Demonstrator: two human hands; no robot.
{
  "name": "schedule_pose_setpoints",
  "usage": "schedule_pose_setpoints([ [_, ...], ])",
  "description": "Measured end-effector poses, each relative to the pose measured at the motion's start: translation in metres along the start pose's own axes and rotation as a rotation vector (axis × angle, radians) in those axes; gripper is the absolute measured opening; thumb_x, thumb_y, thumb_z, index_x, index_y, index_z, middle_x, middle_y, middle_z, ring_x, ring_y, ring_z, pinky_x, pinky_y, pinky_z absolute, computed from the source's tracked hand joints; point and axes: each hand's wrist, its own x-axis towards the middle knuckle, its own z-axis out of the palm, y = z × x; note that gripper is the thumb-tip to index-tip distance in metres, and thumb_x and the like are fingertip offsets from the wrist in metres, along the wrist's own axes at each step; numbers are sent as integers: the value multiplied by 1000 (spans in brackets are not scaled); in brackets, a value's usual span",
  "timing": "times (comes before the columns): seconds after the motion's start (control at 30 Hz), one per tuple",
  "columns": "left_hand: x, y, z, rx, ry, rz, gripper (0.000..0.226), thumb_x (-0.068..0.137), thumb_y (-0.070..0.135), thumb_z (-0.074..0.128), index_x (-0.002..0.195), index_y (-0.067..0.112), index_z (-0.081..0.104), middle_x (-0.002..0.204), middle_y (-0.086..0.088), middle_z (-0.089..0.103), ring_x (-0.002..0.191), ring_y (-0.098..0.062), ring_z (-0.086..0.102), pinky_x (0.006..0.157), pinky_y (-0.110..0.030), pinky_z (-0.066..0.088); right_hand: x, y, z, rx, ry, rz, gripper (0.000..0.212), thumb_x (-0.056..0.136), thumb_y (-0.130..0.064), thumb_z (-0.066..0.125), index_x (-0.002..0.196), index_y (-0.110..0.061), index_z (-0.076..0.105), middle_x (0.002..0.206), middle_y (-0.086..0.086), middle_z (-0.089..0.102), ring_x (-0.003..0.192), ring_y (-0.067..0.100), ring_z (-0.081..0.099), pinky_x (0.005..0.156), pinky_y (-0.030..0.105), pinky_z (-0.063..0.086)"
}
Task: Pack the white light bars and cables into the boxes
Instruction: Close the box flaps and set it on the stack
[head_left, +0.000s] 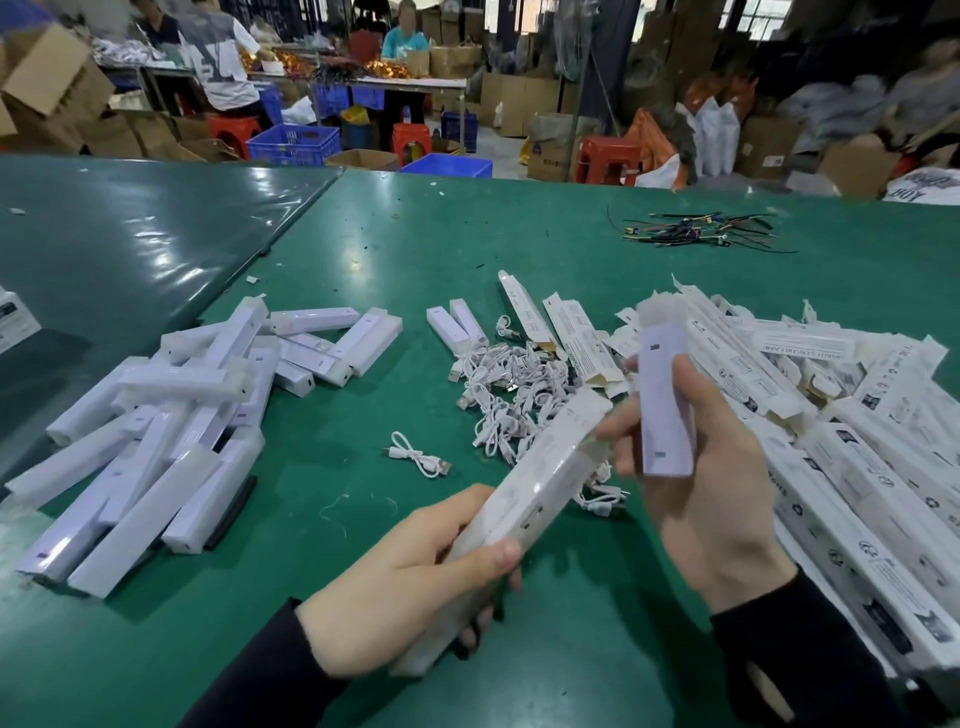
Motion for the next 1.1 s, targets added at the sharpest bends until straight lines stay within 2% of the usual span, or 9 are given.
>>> schedule_pose_setpoints([
  [0.13,0,3,3,-169,-85,-19,23,91,26,52,107,9,53,88,-10,60,59,-19,51,53,-30,47,1,-4,-5,301,66,140,38,79,-41,64,105,-17,77,83,-1,70,69,10,61,72,25,55],
  [0.23,2,2,2,-249,-117,-13,37,93,29,53,120,3,51,88,-12,60,57,-17,50,51,-28,46,2,-5,-8,474,29,257,42,78,-37,67,110,-11,73,86,3,69,71,12,64,71,27,59],
  [0.3,2,2,1,-323,-165,-11,53,91,35,57,129,0,46,88,-13,60,56,-17,50,49,-28,46,2,-5,-6,408,69,309,42,75,-35,71,108,-8,68,85,5,70,72,14,65,80,29,58],
  [0.43,4,-1,0,-386,-235,8,68,87,45,66,131,-3,44,88,-14,60,56,-18,51,49,-27,45,1,-4,3,288,91,328,24,70,-29,72,86,-13,66,72,3,69,56,10,62,58,21,56],
  [0.6,4,-3,-1,-422,-256,27,63,87,43,66,131,2,49,85,-14,59,54,-18,50,47,-26,42,-1,-6,7,219,85,327,20,63,-30,76,75,-15,72,67,1,67,50,8,57,51,18,55],
  [0.7,4,-3,1,-425,-241,17,66,84,44,68,130,0,49,82,-13,59,52,-16,50,45,-25,42,-1,-3,7,94,101,217,24,60,-34,77,76,-17,71,70,0,68,54,9,58,49,18,51],
  [0.9,5,-3,1,-345,-124,22,63,84,35,59,123,-13,44,76,-10,58,47,-15,46,41,-24,39,-1,-3,-2,-266,81,-322,23,74,-36,82,84,-24,66,74,6,72,65,16,67,57,22,53],
  [1.03,6,-3,2,-255,-59,51,67,80,40,62,118,-14,46,73,-8,58,48,-17,45,44,-25,38,-3,0,-5,-498,128,-534,21,81,-37,76,89,-24,61,82,-1,73,73,15,70,66,23,56],
  [1.1,5,-2,1,-242,-47,92,69,80,47,67,117,-9,51,72,-7,59,50,-16,47,46,-23,40,-4,-1,-4,-465,155,-550,23,84,-33,73,95,-18,59,85,-3,72,77,15,71,68,24,57],
])
